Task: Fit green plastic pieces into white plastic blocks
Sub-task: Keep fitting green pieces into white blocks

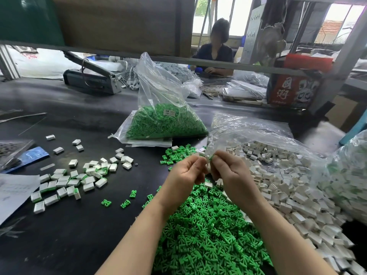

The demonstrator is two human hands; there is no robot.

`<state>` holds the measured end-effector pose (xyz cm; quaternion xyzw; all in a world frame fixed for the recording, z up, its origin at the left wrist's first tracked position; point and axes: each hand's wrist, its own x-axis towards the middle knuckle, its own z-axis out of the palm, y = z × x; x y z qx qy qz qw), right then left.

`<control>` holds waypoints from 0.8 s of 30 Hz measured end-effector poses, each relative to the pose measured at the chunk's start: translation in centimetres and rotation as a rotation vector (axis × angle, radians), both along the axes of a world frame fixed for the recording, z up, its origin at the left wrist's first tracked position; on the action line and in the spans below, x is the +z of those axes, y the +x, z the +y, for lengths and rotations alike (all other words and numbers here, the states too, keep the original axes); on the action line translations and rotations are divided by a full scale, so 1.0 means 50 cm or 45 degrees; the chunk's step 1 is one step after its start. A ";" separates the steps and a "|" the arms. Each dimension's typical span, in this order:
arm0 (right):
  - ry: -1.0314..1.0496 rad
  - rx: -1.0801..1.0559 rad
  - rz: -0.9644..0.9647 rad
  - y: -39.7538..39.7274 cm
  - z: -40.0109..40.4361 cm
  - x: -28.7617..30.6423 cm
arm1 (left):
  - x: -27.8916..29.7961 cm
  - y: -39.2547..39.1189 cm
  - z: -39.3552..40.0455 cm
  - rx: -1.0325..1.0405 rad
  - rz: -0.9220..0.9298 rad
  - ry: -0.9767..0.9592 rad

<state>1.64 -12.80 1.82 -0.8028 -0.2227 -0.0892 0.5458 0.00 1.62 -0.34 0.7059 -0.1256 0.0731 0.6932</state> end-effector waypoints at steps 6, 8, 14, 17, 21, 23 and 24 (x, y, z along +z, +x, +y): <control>-0.040 0.006 0.036 0.003 0.007 -0.007 | -0.004 -0.006 -0.013 -0.065 0.033 -0.039; 0.010 0.023 0.079 0.003 0.008 -0.010 | -0.005 -0.005 -0.013 -0.073 0.039 -0.049; 0.152 0.069 0.242 0.006 0.006 -0.021 | -0.012 -0.004 -0.015 -0.115 0.068 0.003; 0.206 0.096 0.315 0.006 0.006 -0.027 | -0.008 -0.006 -0.012 -0.138 0.074 0.033; 0.171 0.088 0.274 0.006 0.010 -0.029 | -0.009 -0.008 -0.010 -0.120 0.084 0.071; 0.160 0.091 0.265 0.005 0.010 -0.028 | -0.009 -0.008 -0.007 -0.124 0.077 0.089; 0.163 0.092 0.265 0.004 0.010 -0.028 | -0.009 -0.007 -0.007 -0.121 0.080 0.094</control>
